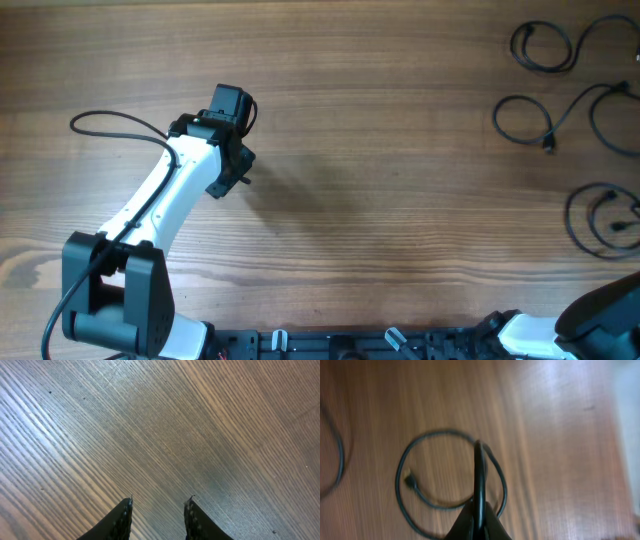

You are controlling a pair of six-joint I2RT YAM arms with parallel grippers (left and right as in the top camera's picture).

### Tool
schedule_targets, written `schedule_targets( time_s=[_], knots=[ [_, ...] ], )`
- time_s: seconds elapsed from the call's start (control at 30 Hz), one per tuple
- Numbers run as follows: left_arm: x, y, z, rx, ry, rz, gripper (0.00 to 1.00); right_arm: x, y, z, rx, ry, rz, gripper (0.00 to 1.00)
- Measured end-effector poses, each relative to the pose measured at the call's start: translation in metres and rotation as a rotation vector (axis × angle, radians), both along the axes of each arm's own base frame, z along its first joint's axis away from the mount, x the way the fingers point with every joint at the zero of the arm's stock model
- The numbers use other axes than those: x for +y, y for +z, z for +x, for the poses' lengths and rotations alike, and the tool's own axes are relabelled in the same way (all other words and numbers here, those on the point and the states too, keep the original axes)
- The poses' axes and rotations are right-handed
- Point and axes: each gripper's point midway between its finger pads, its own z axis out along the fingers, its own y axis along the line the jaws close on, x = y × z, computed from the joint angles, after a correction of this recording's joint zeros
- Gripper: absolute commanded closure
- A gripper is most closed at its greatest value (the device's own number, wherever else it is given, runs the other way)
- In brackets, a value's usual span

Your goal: Untangle cables

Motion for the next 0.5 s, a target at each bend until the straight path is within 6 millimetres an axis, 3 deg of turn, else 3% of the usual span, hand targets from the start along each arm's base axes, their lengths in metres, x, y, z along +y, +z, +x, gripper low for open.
schedule_targets(
  time_s=[0.07, 0.23, 0.33, 0.5],
  knots=[
    [0.0, 0.0, -0.001, 0.006, 0.0, 0.001, 0.63, 0.018, -0.017, 0.014, -0.006, 0.108, 0.071, 0.96],
    [0.0, 0.0, -0.001, 0.006, 0.0, 0.001, 0.61, 0.045, -0.029, 0.035, 0.0, 0.24, 0.122, 0.96],
    [0.0, 0.0, -0.001, 0.005, 0.0, 0.001, 0.62, 0.051, -0.029, -0.004, 0.151, 0.092, 0.111, 0.96],
    [0.0, 0.0, -0.001, 0.004, 0.0, 0.001, 0.61, 0.046, -0.016, -0.041, 0.268, -0.107, 0.013, 0.96]
  ],
)
